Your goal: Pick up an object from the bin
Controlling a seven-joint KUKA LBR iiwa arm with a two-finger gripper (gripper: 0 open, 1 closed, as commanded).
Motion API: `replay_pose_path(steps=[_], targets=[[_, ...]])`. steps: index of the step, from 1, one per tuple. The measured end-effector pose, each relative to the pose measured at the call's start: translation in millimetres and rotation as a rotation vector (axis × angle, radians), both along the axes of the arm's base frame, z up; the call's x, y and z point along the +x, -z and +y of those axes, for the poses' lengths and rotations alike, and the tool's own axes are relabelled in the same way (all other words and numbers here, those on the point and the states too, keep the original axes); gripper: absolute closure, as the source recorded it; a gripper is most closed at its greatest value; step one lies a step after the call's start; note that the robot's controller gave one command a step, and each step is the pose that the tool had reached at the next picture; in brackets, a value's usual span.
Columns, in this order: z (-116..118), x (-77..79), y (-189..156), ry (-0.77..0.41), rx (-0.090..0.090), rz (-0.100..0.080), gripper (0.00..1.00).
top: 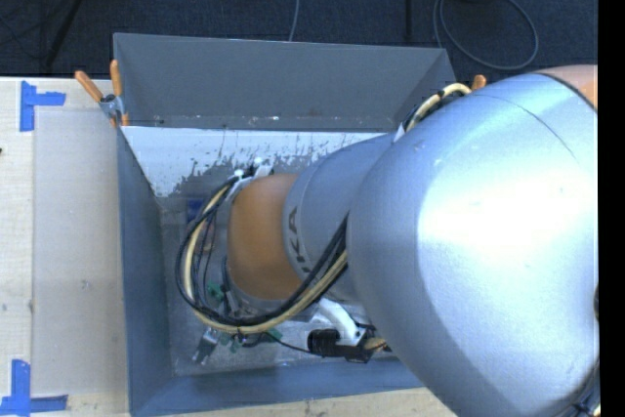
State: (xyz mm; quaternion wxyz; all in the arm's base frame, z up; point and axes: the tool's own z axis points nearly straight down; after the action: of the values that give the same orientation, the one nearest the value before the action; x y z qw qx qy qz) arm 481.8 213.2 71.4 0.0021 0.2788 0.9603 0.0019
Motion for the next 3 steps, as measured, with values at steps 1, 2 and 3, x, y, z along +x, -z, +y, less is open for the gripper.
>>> replay_pose_path(steps=[1,2,3], targets=[[1.0,-0.3,-1.2,-0.003,0.001,0.003,1.0],[-0.1,0.1,-8.6,-0.005,-0.003,0.007,1.0],[-1.4,0.5,-26.1,-0.008,-0.003,0.006,1.0]])
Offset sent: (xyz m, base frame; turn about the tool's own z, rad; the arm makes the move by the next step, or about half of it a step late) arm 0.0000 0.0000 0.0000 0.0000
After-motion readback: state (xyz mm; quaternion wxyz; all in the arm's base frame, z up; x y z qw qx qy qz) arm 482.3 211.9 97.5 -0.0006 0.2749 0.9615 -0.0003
